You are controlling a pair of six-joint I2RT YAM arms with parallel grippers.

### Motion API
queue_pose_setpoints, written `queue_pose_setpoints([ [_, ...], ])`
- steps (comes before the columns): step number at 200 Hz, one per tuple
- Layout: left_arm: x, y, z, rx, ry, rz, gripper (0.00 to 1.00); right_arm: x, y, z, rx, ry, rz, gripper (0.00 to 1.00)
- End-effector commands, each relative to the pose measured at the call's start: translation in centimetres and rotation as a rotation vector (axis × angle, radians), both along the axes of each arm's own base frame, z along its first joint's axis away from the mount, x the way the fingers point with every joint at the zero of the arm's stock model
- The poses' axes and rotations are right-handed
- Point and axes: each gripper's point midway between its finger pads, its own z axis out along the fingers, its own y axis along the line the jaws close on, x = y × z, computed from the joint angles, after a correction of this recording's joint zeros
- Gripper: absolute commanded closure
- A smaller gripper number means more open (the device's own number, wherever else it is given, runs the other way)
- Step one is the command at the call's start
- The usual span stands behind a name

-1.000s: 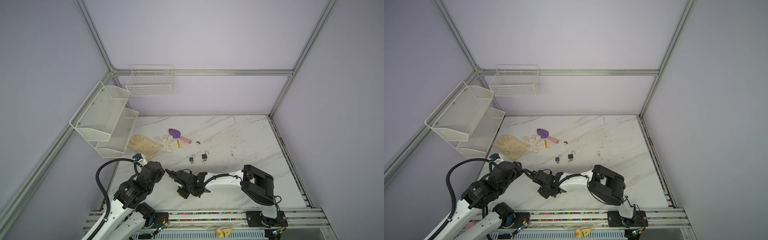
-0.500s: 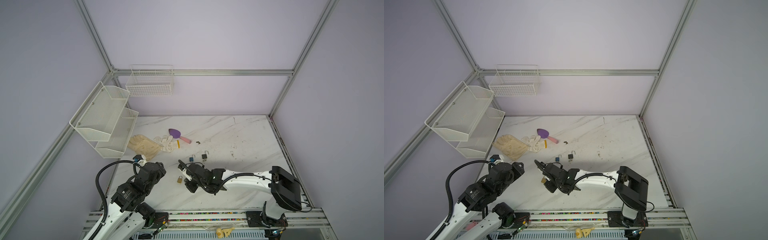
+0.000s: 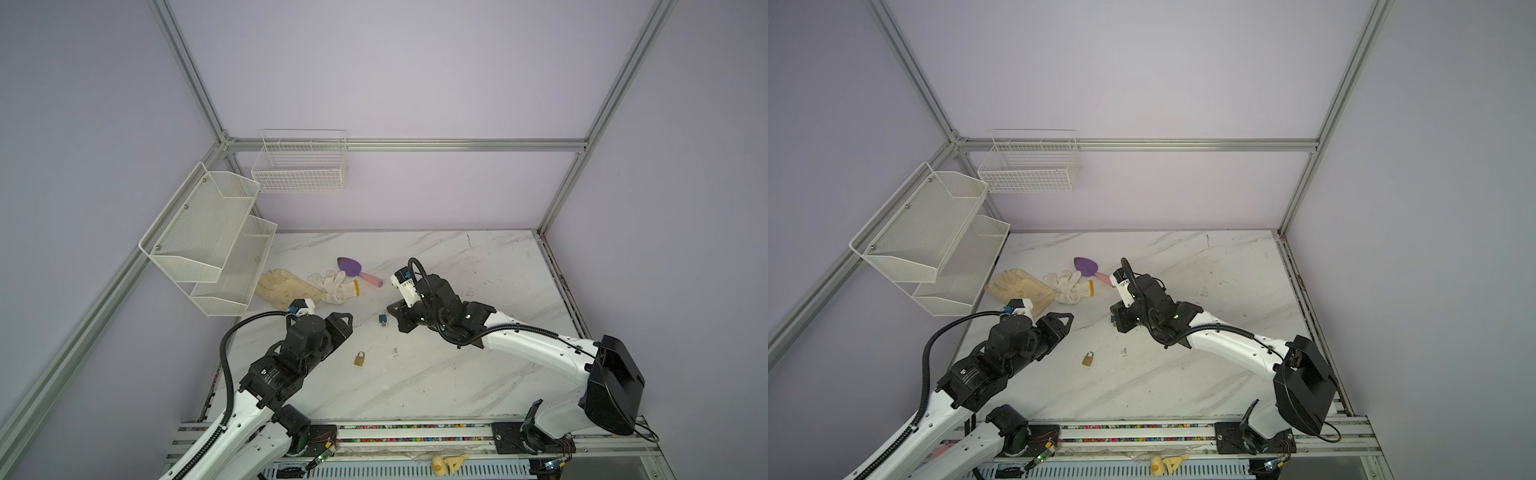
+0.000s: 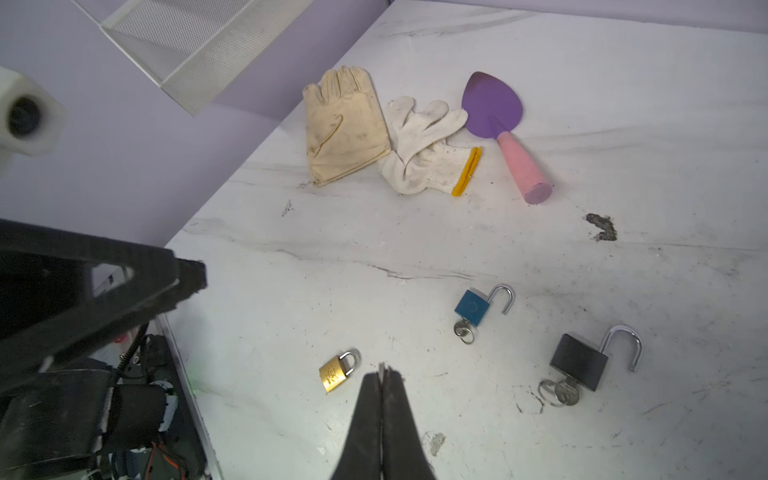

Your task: Unlock with the key

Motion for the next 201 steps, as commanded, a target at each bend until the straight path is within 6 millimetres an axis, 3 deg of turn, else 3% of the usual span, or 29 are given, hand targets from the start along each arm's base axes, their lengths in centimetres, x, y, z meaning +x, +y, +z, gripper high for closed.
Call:
queue_pose_setpoints([
  [1,1.4,-2.6,1.5,-0.134,-0.066,-0.058,0.44,-0.2,0.6,3.1,0.094,0.023,-0.012,1.0],
  [60,2.7,-3.4,1.7,-0.273,-0.082,-0.007,0.45,0.4,1.1,5.3,0.182,0.058,-0.058,1.0],
  [136,3.7,-3.0,0.9,-0.497,-0.055,0.122,0.44,0.6,2.5,7.6,0.301,0.105,-0.073,1.0],
  [165,4.4,-2.5,1.7,-0.304,-0.116,0.09,0.45,1.3,1.3,8.7,0.335,0.151,-0.18,1.0],
  [201,5.9,-1.3,3.7,0.173,-0.344,-0.026,0.49,2.1,-0.9,9.4,0.307,0.162,-0.301,1.0],
])
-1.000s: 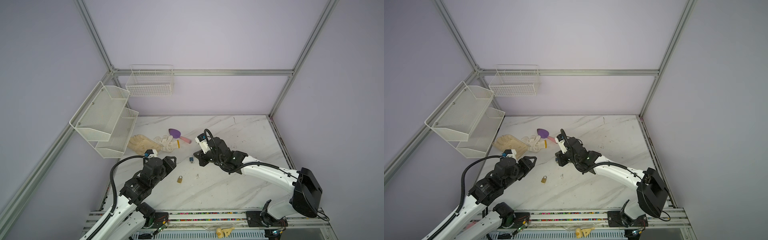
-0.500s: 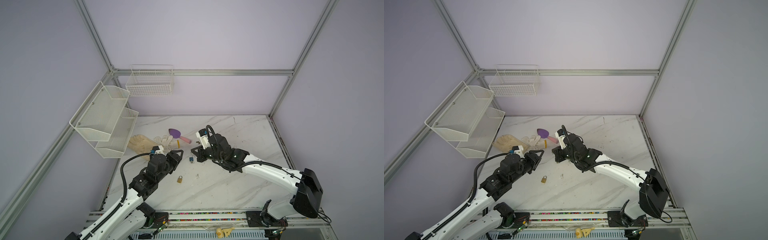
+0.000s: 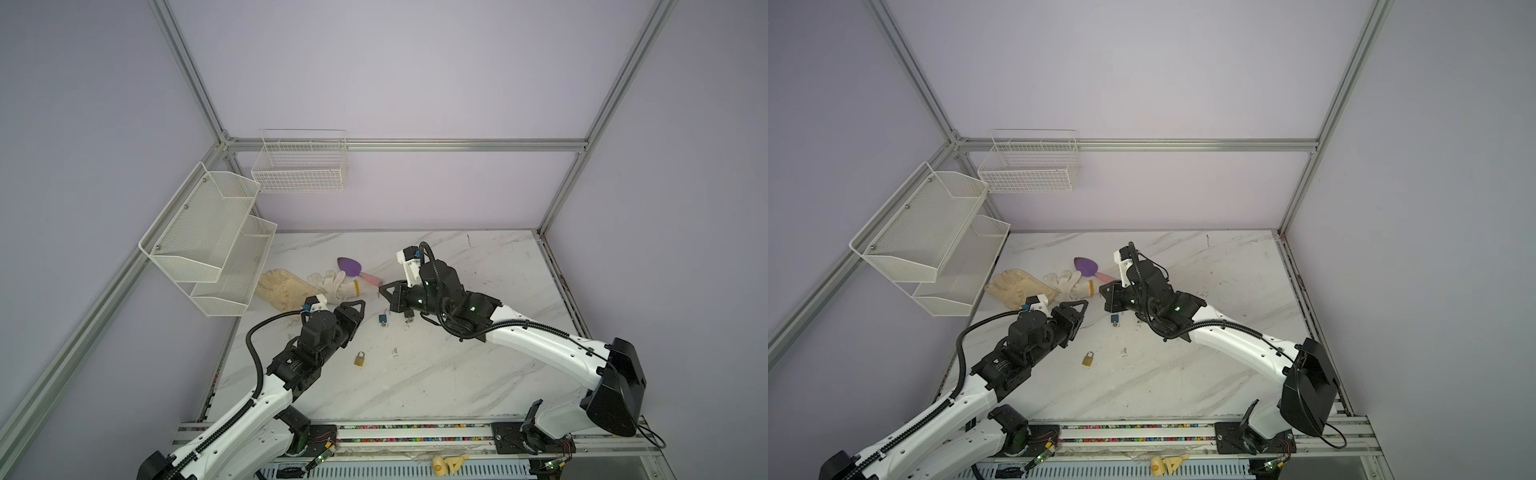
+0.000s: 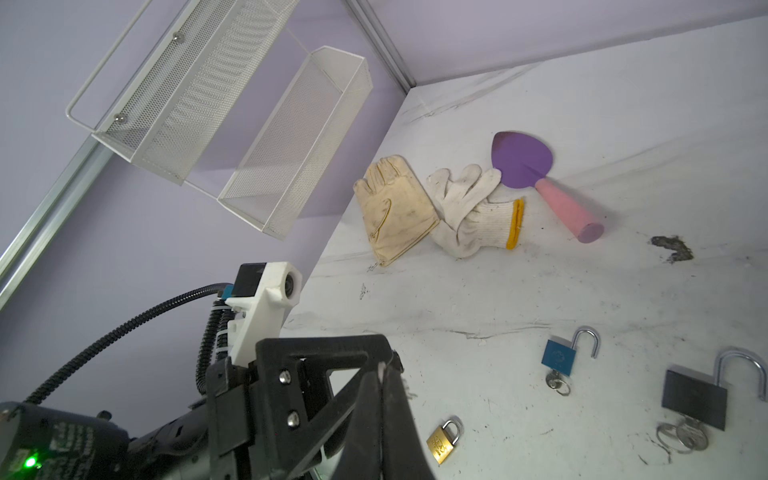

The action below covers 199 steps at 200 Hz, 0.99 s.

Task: Unlock with the key
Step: 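Bring the key in the right gripper toward the approaching left gripper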

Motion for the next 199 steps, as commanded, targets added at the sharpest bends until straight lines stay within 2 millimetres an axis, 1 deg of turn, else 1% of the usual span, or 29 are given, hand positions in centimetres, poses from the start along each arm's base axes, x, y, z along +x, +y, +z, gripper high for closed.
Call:
queue_pose_setpoints([
  [1,1.8,1.0,5.1,0.341,-0.249,-0.041,0.49,0.5,-1.9,2.4,0.018,0.019,-0.107,1.0],
  [10,2.0,0.9,5.5,0.419,-0.31,-0.068,0.52,0.7,-2.2,2.4,0.004,0.028,-0.127,1.0],
  [18,2.0,-0.1,6.7,0.502,-0.444,-0.139,0.53,0.8,-2.5,2.4,-0.002,0.037,-0.139,1.0],
  [24,1.9,-0.7,6.9,0.552,-0.513,-0.179,0.53,0.8,-2.5,2.6,-0.003,0.039,-0.141,1.0],
  [33,1.8,-1.2,7.5,0.586,-0.597,-0.199,0.52,0.8,-2.7,3.0,-0.007,0.042,-0.145,1.0],
  [49,1.0,-2.5,8.6,0.666,-0.779,-0.263,0.52,0.8,-2.9,3.5,-0.015,0.04,-0.149,1.0],
  [54,0.8,-2.7,8.3,0.694,-0.82,-0.277,0.52,0.8,-3.0,3.6,-0.019,0.042,-0.152,1.0],
  [66,0.3,-3.4,8.7,0.762,-0.933,-0.302,0.52,0.8,-3.1,3.6,-0.034,0.049,-0.151,1.0],
  [78,0.0,-4.0,8.8,0.818,-1.011,-0.331,0.52,0.7,-3.1,3.6,-0.044,0.057,-0.142,1.0],
  [92,0.0,-4.8,9.0,0.879,-1.066,-0.37,0.52,0.4,-3.1,3.9,-0.043,0.067,-0.129,1.0],
  [114,0.5,-5.0,9.7,0.946,-1.12,-0.341,0.53,0.1,-3.0,4.2,-0.047,0.08,-0.113,1.0],
  [131,0.3,-5.8,10.5,0.953,-1.185,-0.356,0.54,-0.1,-2.9,3.9,-0.058,0.09,-0.105,1.0],
  [140,0.4,-6.4,10.9,0.959,-1.205,-0.373,0.55,-0.1,-2.9,4.1,-0.054,0.089,-0.104,1.0],
  [174,0.6,-8.4,11.1,0.961,-1.252,-0.429,0.57,0.0,-3.1,4.7,-0.049,0.08,-0.107,1.0],
  [199,1.0,-9.1,11.7,0.965,-1.267,-0.408,0.61,0.1,-3.2,4.5,-0.062,0.076,-0.111,1.0],
])
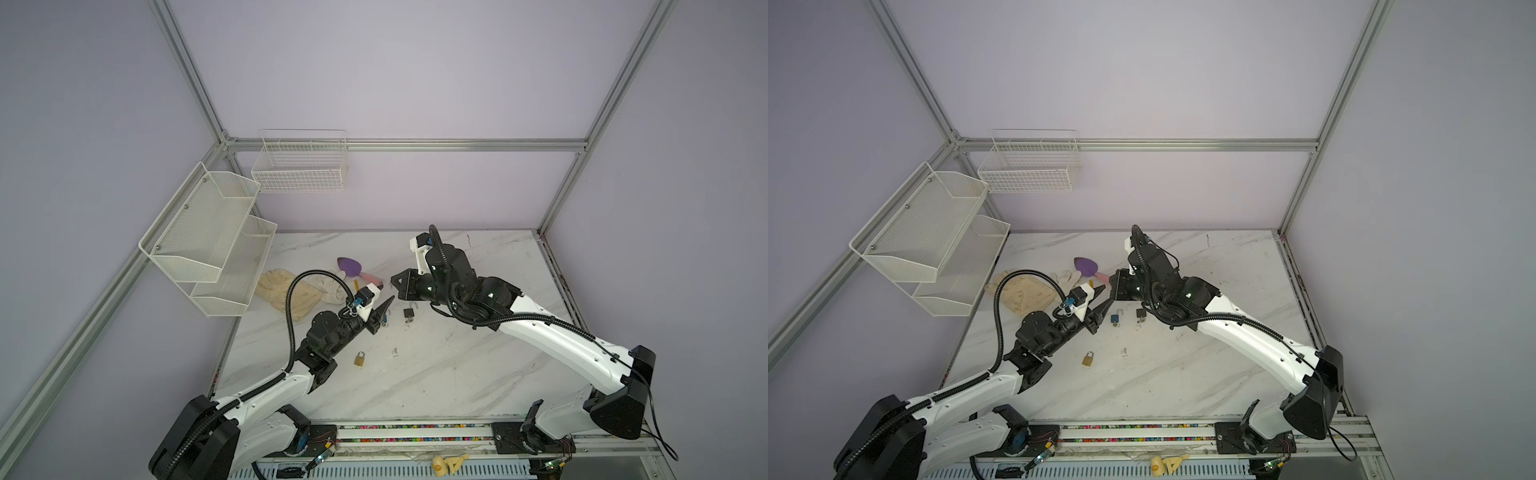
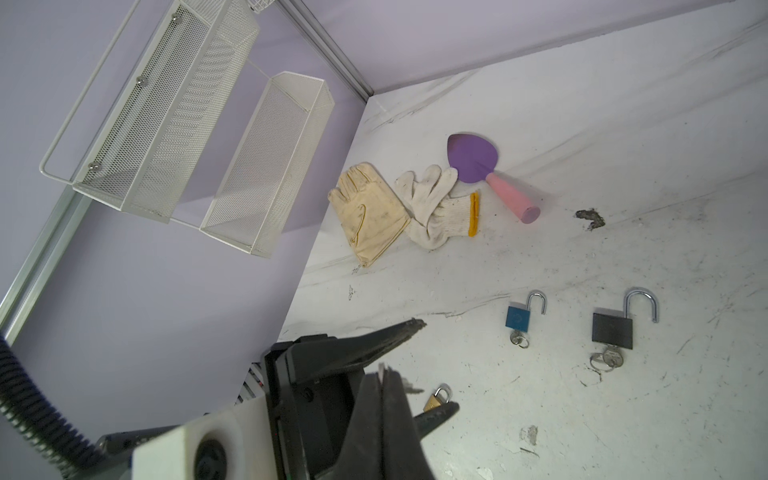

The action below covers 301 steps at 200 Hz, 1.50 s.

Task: Unlock with the key
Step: 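Bring the key in the right gripper toward the approaching left gripper, then close the left gripper on the key's ring below the right gripper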

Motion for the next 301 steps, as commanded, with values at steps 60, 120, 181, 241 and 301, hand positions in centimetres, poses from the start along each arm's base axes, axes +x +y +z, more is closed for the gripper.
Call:
queue_pose_setpoints([
  [60,-0.7,-0.9,7.8,-0.144,-0.234,-0.001,0.68,0.2,-0.6,0.7,-0.003,-0.02,-0.011,1.0],
  [120,-0.6,-1.2,8.1,-0.167,-0.222,-0.013,0.74,0.1,-0.7,1.2,0.009,-0.033,-0.005,1.0],
  [181,-0.5,-1.3,8.7,-0.18,-0.228,-0.016,0.79,0.0,-0.7,0.9,0.007,-0.032,0.0,1.0],
  [241,-0.2,-1.0,8.4,-0.196,-0.218,0.005,0.82,0.2,-0.7,0.7,0.004,-0.034,0.0,1.0],
  [301,0.0,-1.4,8.0,-0.199,-0.205,-0.011,0.89,0.3,-0.8,0.8,0.007,-0.037,0.001,1.0],
])
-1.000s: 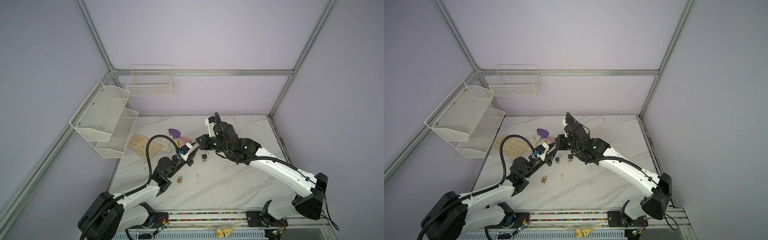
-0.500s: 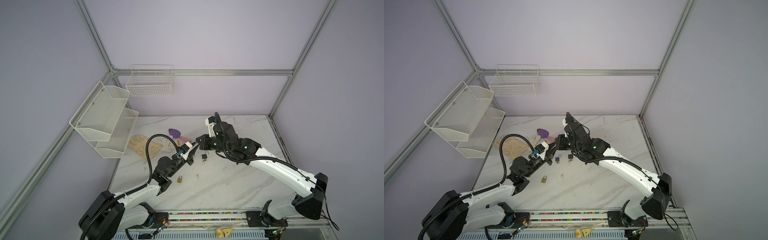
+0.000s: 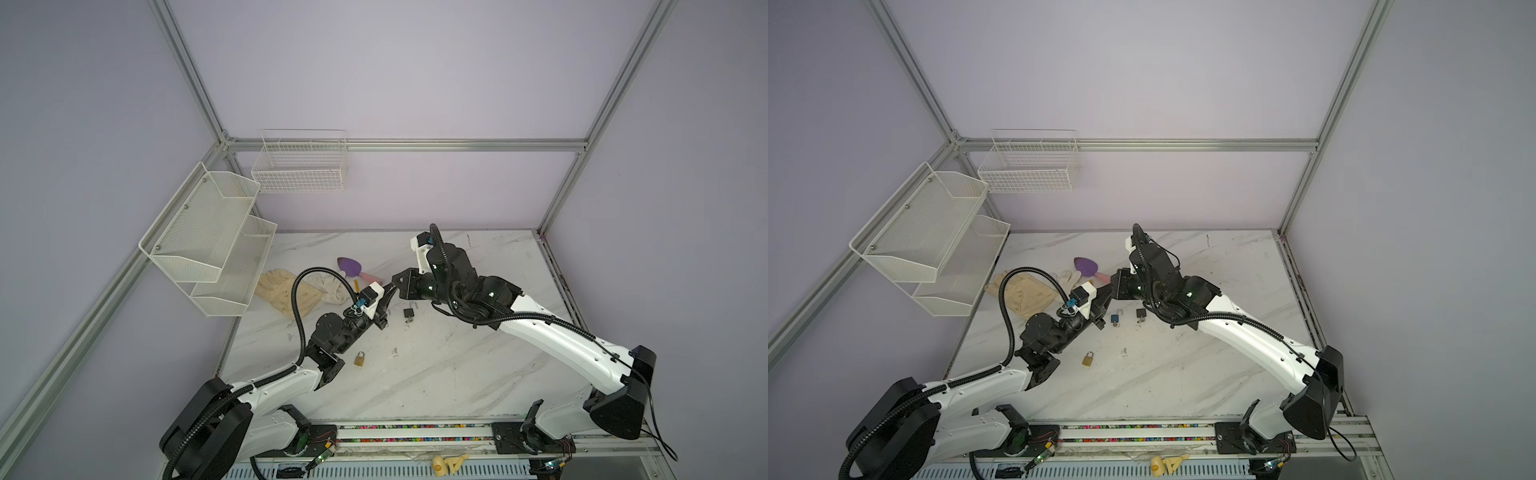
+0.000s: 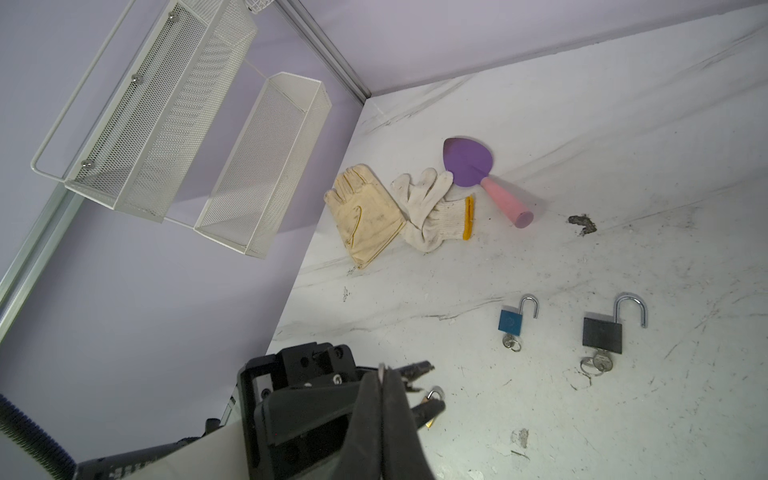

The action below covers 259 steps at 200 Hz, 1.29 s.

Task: Unlock with the key
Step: 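Close the left gripper on the key's ring below the right gripper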

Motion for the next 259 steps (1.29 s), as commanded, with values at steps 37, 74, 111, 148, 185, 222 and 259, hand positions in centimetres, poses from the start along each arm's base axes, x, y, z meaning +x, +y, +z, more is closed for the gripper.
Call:
queue_pose_setpoints([
  [37,-0.1,0.0,5.4,-0.115,-0.104,-0.008,0.89,-0.1,-0.4,0.6,0.016,-0.015,0.004,1.0],
  [74,-0.3,0.2,6.0,-0.13,-0.115,-0.008,0.88,-0.1,-0.5,0.5,0.015,-0.014,0.0,1.0],
  [111,-0.3,0.2,5.9,-0.128,-0.107,-0.007,0.93,-0.1,-0.5,1.0,0.03,-0.019,0.003,1.0],
  [148,-0.2,0.0,5.6,-0.111,-0.09,-0.016,0.97,-0.3,-1.0,1.5,0.036,-0.028,-0.007,1.0],
  [185,-0.6,-0.4,5.4,-0.079,-0.075,-0.042,1.0,-0.4,-1.0,1.6,0.042,-0.028,0.0,1.0],
  [222,-0.8,-0.6,4.9,-0.049,-0.041,-0.057,1.0,-0.4,-0.9,1.7,0.037,-0.035,0.011,1.0],
  [259,-1.3,-0.9,3.7,-0.013,0.027,-0.09,1.0,0.1,-1.3,2.3,0.027,-0.06,0.009,0.93],
])
